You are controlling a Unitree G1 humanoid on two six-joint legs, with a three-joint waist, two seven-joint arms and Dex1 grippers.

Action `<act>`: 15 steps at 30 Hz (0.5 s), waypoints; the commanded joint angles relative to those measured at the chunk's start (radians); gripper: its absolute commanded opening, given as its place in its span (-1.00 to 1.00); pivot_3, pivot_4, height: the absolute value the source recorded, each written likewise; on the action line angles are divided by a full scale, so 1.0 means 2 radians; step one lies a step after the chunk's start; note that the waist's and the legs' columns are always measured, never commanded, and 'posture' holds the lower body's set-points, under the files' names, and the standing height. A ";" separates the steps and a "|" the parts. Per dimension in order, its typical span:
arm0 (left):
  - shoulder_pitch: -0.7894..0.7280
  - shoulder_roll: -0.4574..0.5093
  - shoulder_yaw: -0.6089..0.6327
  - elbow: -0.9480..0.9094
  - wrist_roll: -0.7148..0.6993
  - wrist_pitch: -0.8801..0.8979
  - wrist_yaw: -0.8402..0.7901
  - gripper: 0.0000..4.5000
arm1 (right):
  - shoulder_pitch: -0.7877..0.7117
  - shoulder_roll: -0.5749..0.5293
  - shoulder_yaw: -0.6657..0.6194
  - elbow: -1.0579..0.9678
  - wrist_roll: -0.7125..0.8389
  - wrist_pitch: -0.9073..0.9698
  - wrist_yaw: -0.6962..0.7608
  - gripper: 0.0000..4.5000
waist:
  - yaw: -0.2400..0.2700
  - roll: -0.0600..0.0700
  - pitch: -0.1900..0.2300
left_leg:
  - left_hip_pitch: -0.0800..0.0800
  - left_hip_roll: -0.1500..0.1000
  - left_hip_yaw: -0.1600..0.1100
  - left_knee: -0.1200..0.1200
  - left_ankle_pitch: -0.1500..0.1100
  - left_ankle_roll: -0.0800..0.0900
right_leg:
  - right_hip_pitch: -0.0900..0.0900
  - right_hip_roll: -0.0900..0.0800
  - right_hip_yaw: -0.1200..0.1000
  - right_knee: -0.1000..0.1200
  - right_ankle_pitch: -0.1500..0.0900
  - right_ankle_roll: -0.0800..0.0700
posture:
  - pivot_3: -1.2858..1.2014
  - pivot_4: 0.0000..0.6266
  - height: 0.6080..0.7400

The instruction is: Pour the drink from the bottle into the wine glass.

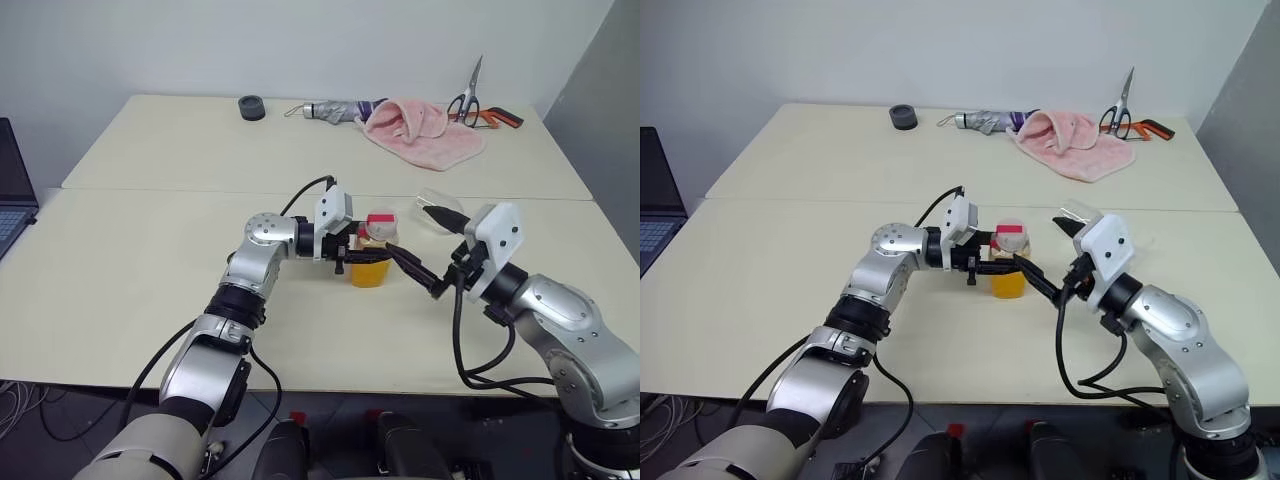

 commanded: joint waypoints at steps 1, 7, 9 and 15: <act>-0.014 0.000 0.008 -0.008 -0.005 -0.009 0.001 -0.21 | 0.001 -0.014 -0.023 -0.022 0.028 0.009 0.016 1.00 | 0.000 0.000 0.000 | 0.000 0.000 0.000 0.000 0.000 0.000 | 0.000 0.000 0.000 0.000 0.000 0.000 | 0.03 -0.52 1.00; -0.013 -0.001 0.011 -0.014 -0.009 -0.003 0.003 -0.21 | -0.005 -0.025 -0.032 -0.022 0.058 0.021 0.024 1.00 | 0.000 0.000 0.000 | 0.000 0.000 0.000 0.000 0.000 0.000 | 0.000 0.000 0.000 0.000 0.000 0.000 | 0.03 -0.52 1.00; -0.014 -0.001 0.011 -0.015 -0.011 -0.001 0.002 -0.21 | -0.015 -0.018 -0.034 -0.018 0.070 0.025 0.019 1.00 | 0.000 0.000 0.000 | 0.000 0.000 0.000 0.000 0.000 0.000 | 0.000 0.000 0.000 0.000 0.000 0.000 | 0.03 -0.52 1.00; -0.013 -0.001 0.010 -0.024 -0.015 0.005 -0.005 -0.21 | -0.058 -0.003 -0.021 -0.001 0.099 0.045 0.010 1.00 | 0.000 0.000 0.000 | 0.000 0.000 0.000 0.000 0.000 0.000 | 0.000 0.000 0.000 0.000 0.000 0.000 | 0.03 -0.52 1.00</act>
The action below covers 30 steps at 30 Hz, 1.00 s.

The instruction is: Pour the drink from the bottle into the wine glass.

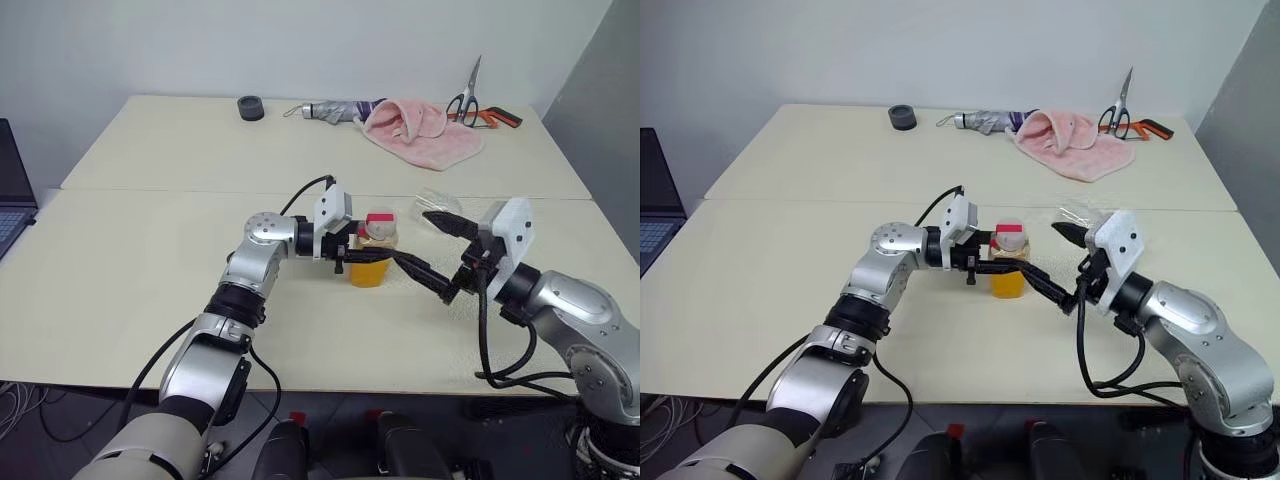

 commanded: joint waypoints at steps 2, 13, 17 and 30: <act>-0.012 -0.002 0.008 -0.026 -0.014 0.003 -0.006 -0.21 | -0.039 0.010 0.010 0.010 0.020 0.014 -0.004 1.00 | 0.000 0.000 0.000 | 0.000 0.000 0.000 0.000 0.000 0.000 | 0.000 0.000 0.000 0.000 0.000 0.000 | 0.03 -0.52 1.00; -0.013 -0.003 0.008 -0.024 -0.012 0.002 -0.009 -0.21 | -0.098 0.018 0.065 0.082 -0.020 -0.014 0.019 1.00 | 0.000 0.000 0.000 | 0.000 0.000 0.000 0.000 0.000 0.000 | 0.000 0.000 0.000 0.000 0.000 0.000 | 0.03 -0.52 1.00; -0.012 -0.002 0.008 -0.025 -0.011 0.001 -0.008 -0.21 | -0.104 0.025 0.070 0.092 -0.026 -0.024 0.025 1.00 | 0.000 0.000 0.000 | 0.000 0.000 0.000 0.000 0.000 0.000 | 0.000 0.000 0.000 0.000 0.000 0.000 | 0.03 -0.52 1.00; -0.009 -0.001 0.008 -0.027 -0.010 0.001 -0.004 -0.21 | -0.107 0.024 0.092 0.096 -0.070 -0.056 0.039 -0.20 | 0.000 0.000 0.000 | 0.000 0.000 0.000 0.000 0.000 0.000 | 0.000 0.000 0.000 0.000 0.000 0.000 | 0.03 -0.52 1.00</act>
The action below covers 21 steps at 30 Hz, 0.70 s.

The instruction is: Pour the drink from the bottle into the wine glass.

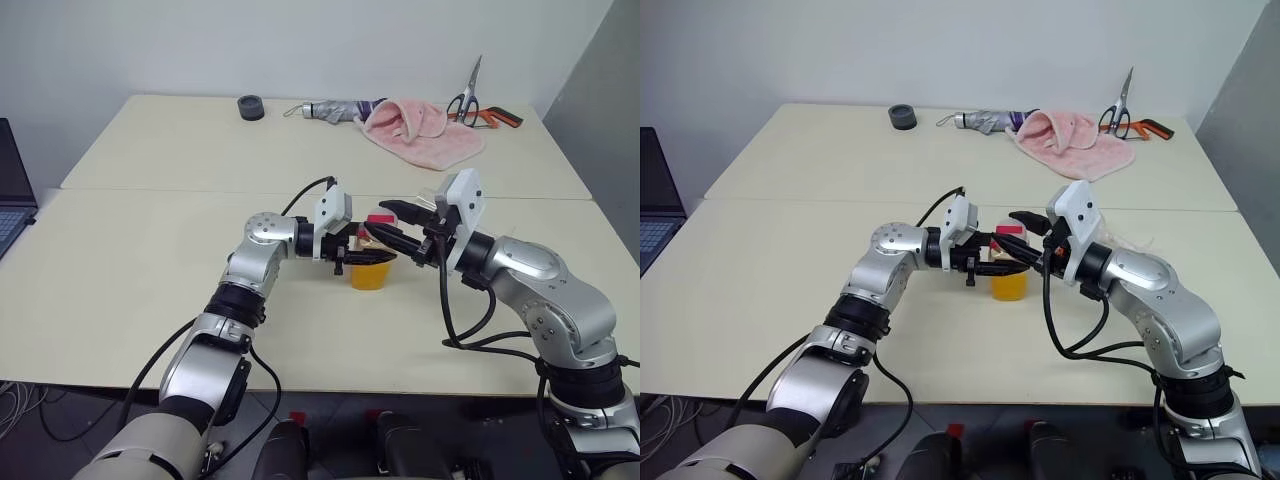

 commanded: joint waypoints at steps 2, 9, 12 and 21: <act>-0.008 0.000 0.008 -0.026 -0.008 -0.006 0.005 -0.21 | -0.009 -0.012 0.021 -0.012 -0.051 -0.056 0.012 -0.20 | 0.000 0.000 0.000 | 0.000 0.000 0.000 0.000 0.000 0.000 | 0.000 0.000 0.000 0.000 0.000 0.000 | 0.03 -0.52 1.00; -0.004 0.001 0.007 -0.032 -0.009 -0.003 0.007 -0.21 | 0.007 0.016 -0.017 -0.015 -0.039 -0.075 -0.006 -0.23 | 0.000 0.000 0.000 | 0.000 0.000 0.000 0.000 0.000 0.000 | 0.000 0.000 0.000 0.000 0.000 0.000 | 0.03 -0.52 1.00; -0.002 0.002 0.009 -0.033 -0.009 -0.003 0.011 -0.21 | 0.030 0.017 -0.079 -0.037 0.024 -0.035 -0.013 -0.23 | 0.001 0.000 0.000 | 0.000 0.000 0.000 0.000 0.000 0.000 | 0.000 0.000 0.000 0.000 0.000 0.000 | 0.03 -0.52 1.00; 0.008 0.007 0.014 -0.042 -0.014 0.006 0.015 -0.21 | 0.198 -0.029 -0.149 -0.035 0.001 -0.036 -0.031 -0.23 | 0.001 0.000 0.000 | 0.000 0.000 0.000 0.000 0.000 0.000 | 0.000 0.000 0.000 0.000 0.000 0.000 | 0.03 -0.52 1.00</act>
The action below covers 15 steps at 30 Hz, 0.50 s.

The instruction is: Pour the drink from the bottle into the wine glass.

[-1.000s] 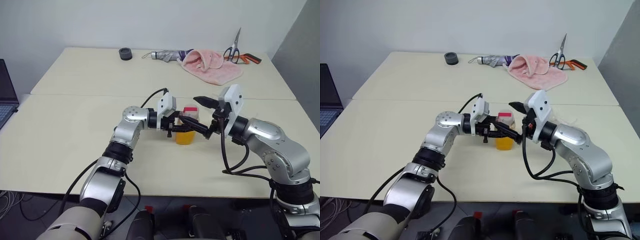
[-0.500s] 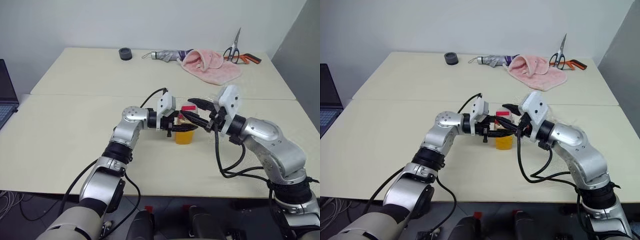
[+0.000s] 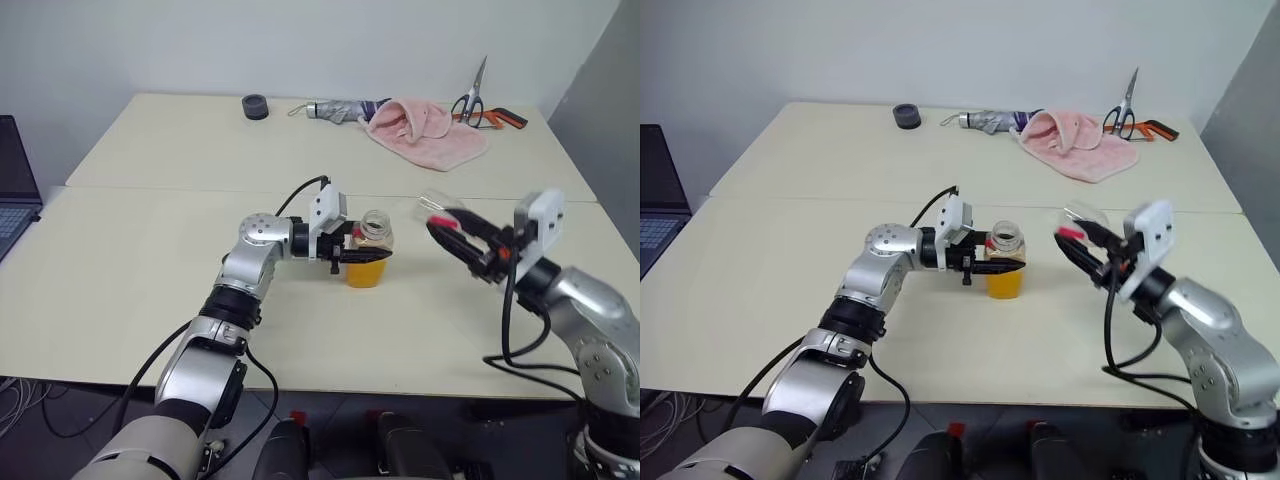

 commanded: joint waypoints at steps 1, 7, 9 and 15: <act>-0.004 -0.003 0.008 -0.027 -0.013 0.002 0.002 -0.21 | 0.057 -0.017 0.005 0.036 -0.083 -0.058 -0.015 -0.23 | 0.000 0.000 0.000 | 0.000 0.000 0.000 0.000 0.000 0.000 | 0.000 0.000 0.000 0.000 0.000 0.000 | 0.03 -0.52 1.00; -0.005 0.002 0.012 -0.031 -0.015 0.006 0.004 -0.21 | 0.105 0.001 0.037 0.132 -0.173 -0.133 -0.041 -0.23 | -0.003 0.000 0.000 | 0.001 0.000 0.001 0.000 0.000 0.000 | 0.000 0.001 0.001 0.000 0.000 0.000 | 0.03 -0.52 1.00; -0.006 0.004 0.015 -0.032 -0.016 0.008 0.006 -0.21 | 0.112 0.005 0.035 0.140 -0.172 -0.136 -0.035 0.09 | -0.004 0.000 0.000 | 0.001 0.000 0.001 0.000 0.000 0.000 | 0.000 0.001 0.001 0.001 0.000 0.000 | 0.03 -0.52 1.00; -0.002 0.019 0.030 -0.034 -0.017 0.012 0.028 -0.21 | 0.129 -0.002 0.015 0.111 -0.127 -0.122 0.008 0.98 | -0.002 0.000 0.000 | 0.001 0.000 0.001 0.000 0.000 0.000 | 0.000 0.001 0.001 0.000 0.000 0.000 | 0.03 -0.52 1.00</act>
